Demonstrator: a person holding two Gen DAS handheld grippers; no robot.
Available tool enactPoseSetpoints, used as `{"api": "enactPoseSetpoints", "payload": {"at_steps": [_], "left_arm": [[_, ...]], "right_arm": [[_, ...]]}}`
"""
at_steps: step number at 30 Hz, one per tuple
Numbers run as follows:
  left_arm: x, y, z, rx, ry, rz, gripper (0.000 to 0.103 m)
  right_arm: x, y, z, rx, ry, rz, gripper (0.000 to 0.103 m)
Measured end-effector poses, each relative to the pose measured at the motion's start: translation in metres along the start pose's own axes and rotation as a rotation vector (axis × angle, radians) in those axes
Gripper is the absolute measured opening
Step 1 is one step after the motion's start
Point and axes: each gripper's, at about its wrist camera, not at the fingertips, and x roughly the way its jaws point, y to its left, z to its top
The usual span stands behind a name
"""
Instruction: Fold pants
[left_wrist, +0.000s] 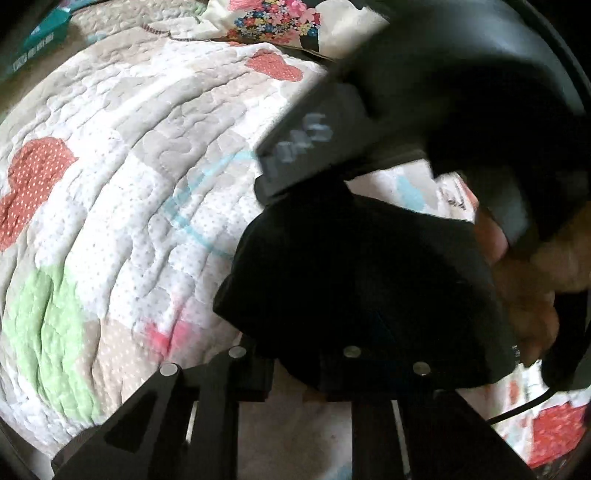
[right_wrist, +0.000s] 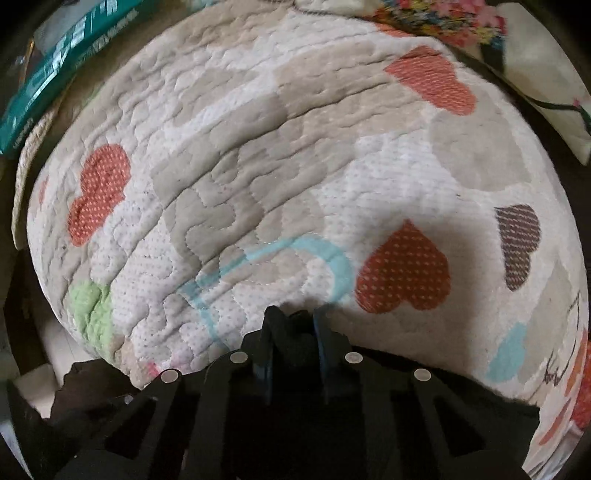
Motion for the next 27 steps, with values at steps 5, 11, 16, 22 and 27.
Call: {"api": "enactPoseSetpoints", "payload": {"at_steps": [5, 11, 16, 22, 27], "left_arm": [[-0.023, -0.011, 0.008, -0.012, 0.003, -0.065, 0.016], [-0.029, -0.068, 0.013, 0.056, 0.016, -0.128, 0.016], [-0.017, -0.139, -0.008, 0.191, 0.040, -0.159, 0.017], [-0.021, -0.164, -0.032, 0.275, 0.132, -0.239, 0.026], [-0.045, -0.128, -0.035, 0.274, 0.104, -0.194, 0.045]], "right_arm": [[-0.036, -0.014, -0.022, 0.059, -0.097, 0.033, 0.019], [-0.085, -0.066, -0.062, 0.180, -0.216, 0.053, 0.019], [-0.109, -0.129, -0.123, 0.329, -0.275, 0.056, 0.019], [-0.097, -0.200, -0.209, 0.496, -0.252, -0.038, 0.036], [-0.124, -0.229, -0.262, 0.674, -0.317, -0.125, 0.051]]}}
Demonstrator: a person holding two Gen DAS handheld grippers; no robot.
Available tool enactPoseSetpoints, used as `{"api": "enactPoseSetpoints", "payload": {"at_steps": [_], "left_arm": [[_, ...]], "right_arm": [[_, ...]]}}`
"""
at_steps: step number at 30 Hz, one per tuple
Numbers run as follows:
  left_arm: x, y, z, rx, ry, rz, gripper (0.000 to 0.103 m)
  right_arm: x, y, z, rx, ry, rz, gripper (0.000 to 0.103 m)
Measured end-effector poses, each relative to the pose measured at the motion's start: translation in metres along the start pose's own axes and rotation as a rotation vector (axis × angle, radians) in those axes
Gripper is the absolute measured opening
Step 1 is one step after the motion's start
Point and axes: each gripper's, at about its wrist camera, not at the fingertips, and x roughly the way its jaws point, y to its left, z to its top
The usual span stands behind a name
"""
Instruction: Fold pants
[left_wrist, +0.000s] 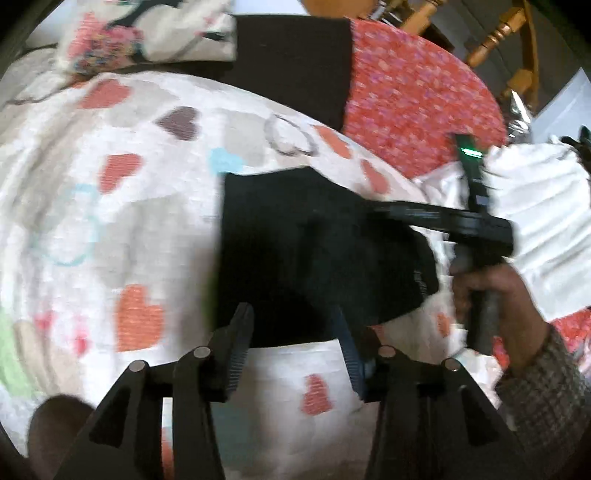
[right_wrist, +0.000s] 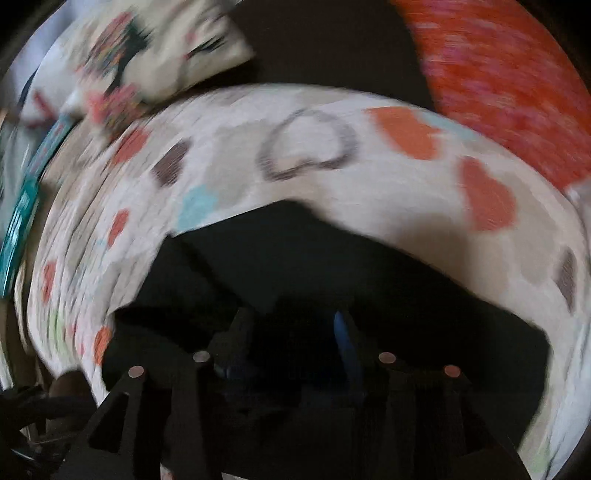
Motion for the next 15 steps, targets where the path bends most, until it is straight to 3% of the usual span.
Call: {"api": "enactPoseSetpoints", "payload": {"at_steps": [2, 4, 7, 11, 13, 15], "left_arm": [[0.001, 0.022, 0.000, -0.063, 0.007, 0.049, 0.046], [0.003, 0.044, 0.002, -0.164, 0.023, 0.092, 0.046], [0.002, 0.063, 0.000, -0.263, 0.025, 0.094, 0.046], [0.009, 0.060, 0.002, -0.246, 0.024, 0.126, 0.046], [0.021, 0.057, 0.005, -0.232, 0.034, 0.117, 0.046], [0.034, 0.052, 0.007, -0.208, 0.051, 0.113, 0.048]], "right_arm": [[-0.019, 0.000, -0.001, 0.054, -0.041, 0.080, 0.052], [-0.033, 0.013, -0.003, 0.088, -0.065, 0.221, 0.050], [-0.026, 0.043, -0.012, 0.057, -0.028, 0.355, 0.050], [0.013, 0.064, -0.030, -0.013, 0.082, 0.281, 0.050], [0.026, 0.054, -0.039, -0.009, 0.114, 0.198, 0.039], [0.023, 0.044, -0.041, 0.025, 0.114, 0.187, 0.029]]}}
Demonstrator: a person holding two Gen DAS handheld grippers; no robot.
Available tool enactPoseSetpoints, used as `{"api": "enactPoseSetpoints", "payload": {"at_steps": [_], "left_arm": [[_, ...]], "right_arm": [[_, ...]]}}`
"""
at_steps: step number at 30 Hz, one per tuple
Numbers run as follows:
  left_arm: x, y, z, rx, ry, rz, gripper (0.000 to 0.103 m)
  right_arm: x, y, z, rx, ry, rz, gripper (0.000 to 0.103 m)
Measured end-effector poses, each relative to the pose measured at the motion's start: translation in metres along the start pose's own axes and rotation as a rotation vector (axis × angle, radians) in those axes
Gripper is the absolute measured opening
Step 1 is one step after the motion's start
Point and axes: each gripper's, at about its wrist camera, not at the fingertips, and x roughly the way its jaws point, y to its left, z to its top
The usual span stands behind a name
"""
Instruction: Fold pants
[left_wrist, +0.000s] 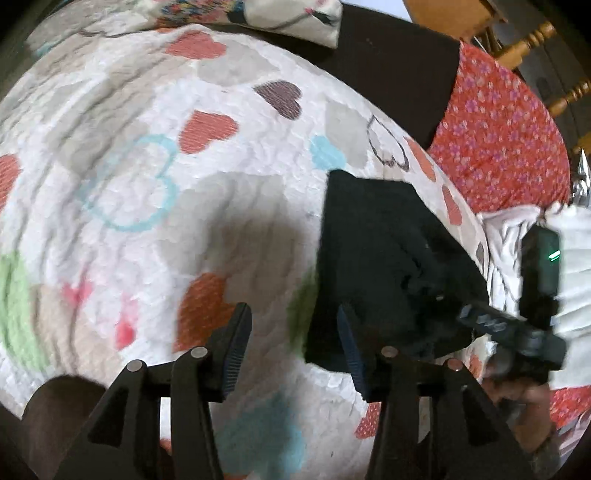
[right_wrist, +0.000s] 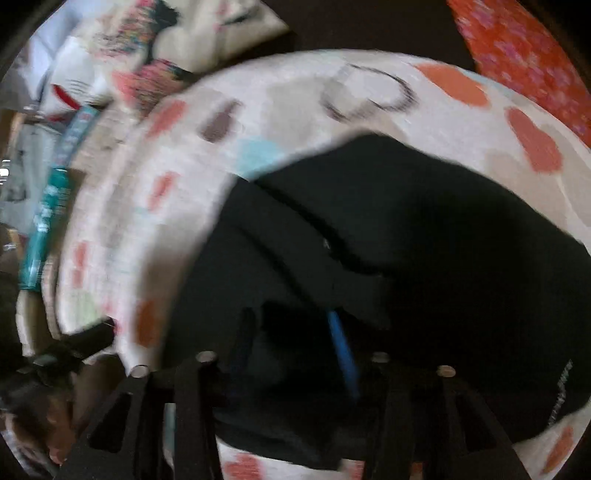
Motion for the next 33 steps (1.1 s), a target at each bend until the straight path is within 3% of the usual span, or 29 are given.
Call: {"api": "enactPoseSetpoints", "payload": {"at_steps": [2, 5, 7, 10, 12, 14, 15, 16, 17, 18, 22, 26, 33], "left_arm": [[0.015, -0.008, 0.002, 0.024, 0.020, -0.012, 0.048], [0.040, -0.018, 0.005, 0.052, 0.044, -0.023, 0.048], [0.050, -0.020, 0.005, 0.033, 0.051, -0.032, 0.048], [0.057, -0.022, 0.004, 0.006, 0.049, -0.030, 0.047], [0.060, -0.029, 0.002, 0.045, 0.063, -0.008, 0.025], [0.059, -0.036, 0.000, 0.102, 0.058, 0.021, 0.016], [0.059, -0.038, -0.001, 0.118, 0.061, 0.023, 0.012], [0.058, -0.039, -0.001, 0.128, 0.064, 0.027, 0.012], [0.057, -0.038, 0.000, 0.128, 0.064, 0.023, 0.011], [0.055, -0.037, 0.001, 0.126, 0.064, 0.019, 0.010], [0.044, -0.021, 0.007, 0.106, 0.070, 0.013, 0.007], [0.035, 0.013, 0.019, 0.023, 0.069, -0.010, 0.007], [0.010, 0.076, 0.041, -0.087, -0.006, 0.058, 0.009]], "right_arm": [[-0.010, 0.003, 0.007, 0.017, -0.005, 0.001, 0.033], [-0.019, 0.028, 0.031, -0.073, -0.031, -0.033, 0.040], [-0.011, 0.048, 0.055, -0.132, -0.024, -0.036, 0.058], [0.019, 0.072, 0.088, -0.202, 0.020, -0.061, 0.062], [0.044, 0.082, 0.102, -0.223, 0.056, -0.078, 0.062], [0.069, 0.090, 0.108, -0.255, 0.109, -0.136, 0.061], [0.088, 0.094, 0.106, -0.287, 0.180, -0.189, 0.041], [0.097, 0.099, 0.102, -0.331, 0.204, -0.248, 0.027], [0.096, 0.106, 0.100, -0.360, 0.188, -0.262, 0.024], [0.094, 0.111, 0.098, -0.359, 0.192, -0.244, 0.010], [0.083, 0.111, 0.102, -0.284, 0.159, -0.194, 0.009], [0.078, 0.119, 0.112, -0.221, 0.133, -0.134, 0.009], [0.098, 0.171, 0.130, -0.245, 0.105, -0.052, 0.009]]}}
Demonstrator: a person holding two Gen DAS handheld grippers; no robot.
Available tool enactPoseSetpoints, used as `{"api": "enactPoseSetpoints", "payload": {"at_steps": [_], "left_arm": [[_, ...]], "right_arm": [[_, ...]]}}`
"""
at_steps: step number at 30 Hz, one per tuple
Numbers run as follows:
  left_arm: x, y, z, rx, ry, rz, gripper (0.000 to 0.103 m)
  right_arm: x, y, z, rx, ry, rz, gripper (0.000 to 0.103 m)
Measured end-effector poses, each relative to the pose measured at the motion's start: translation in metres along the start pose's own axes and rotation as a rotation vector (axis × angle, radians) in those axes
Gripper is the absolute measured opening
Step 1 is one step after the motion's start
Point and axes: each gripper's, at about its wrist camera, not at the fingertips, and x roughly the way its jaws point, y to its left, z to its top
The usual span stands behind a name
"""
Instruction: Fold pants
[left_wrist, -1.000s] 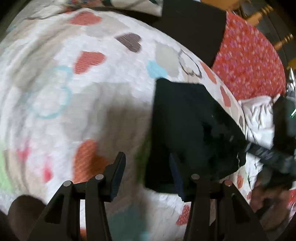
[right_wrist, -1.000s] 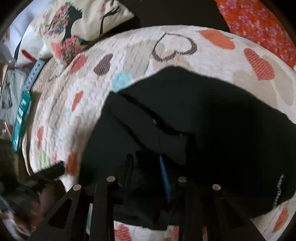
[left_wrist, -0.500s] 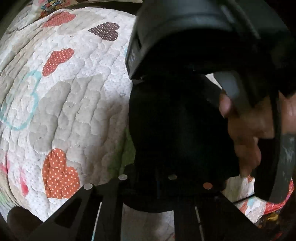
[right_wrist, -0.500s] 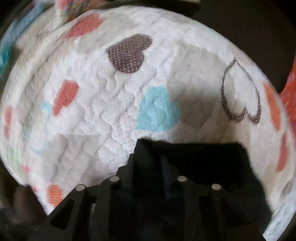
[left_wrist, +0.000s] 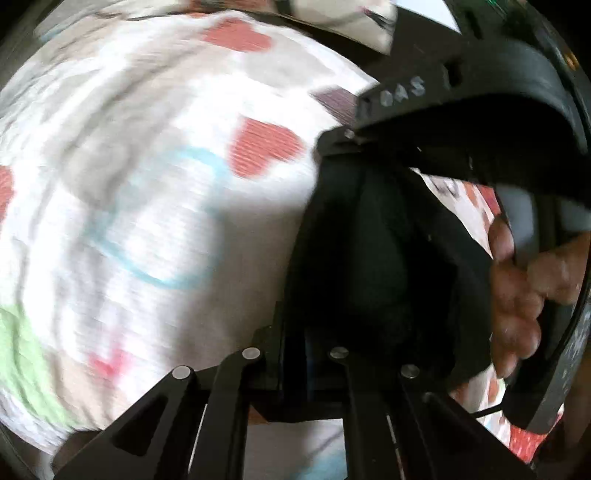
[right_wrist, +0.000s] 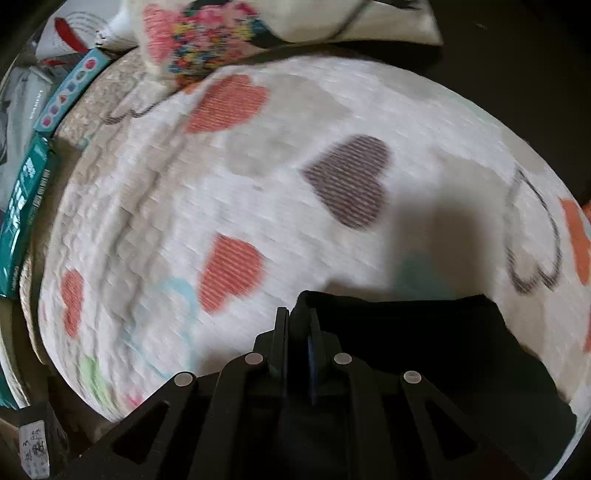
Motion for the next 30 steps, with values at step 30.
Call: {"api": "enactPoseSetpoints", "payload": {"at_steps": [30], "left_arm": [[-0.080, 0.002, -0.053, -0.011, -0.171, 0.143, 0.046]], "right_arm": [[-0.067, -0.075, -0.172, 0.342, -0.276, -0.214, 0.033]]}}
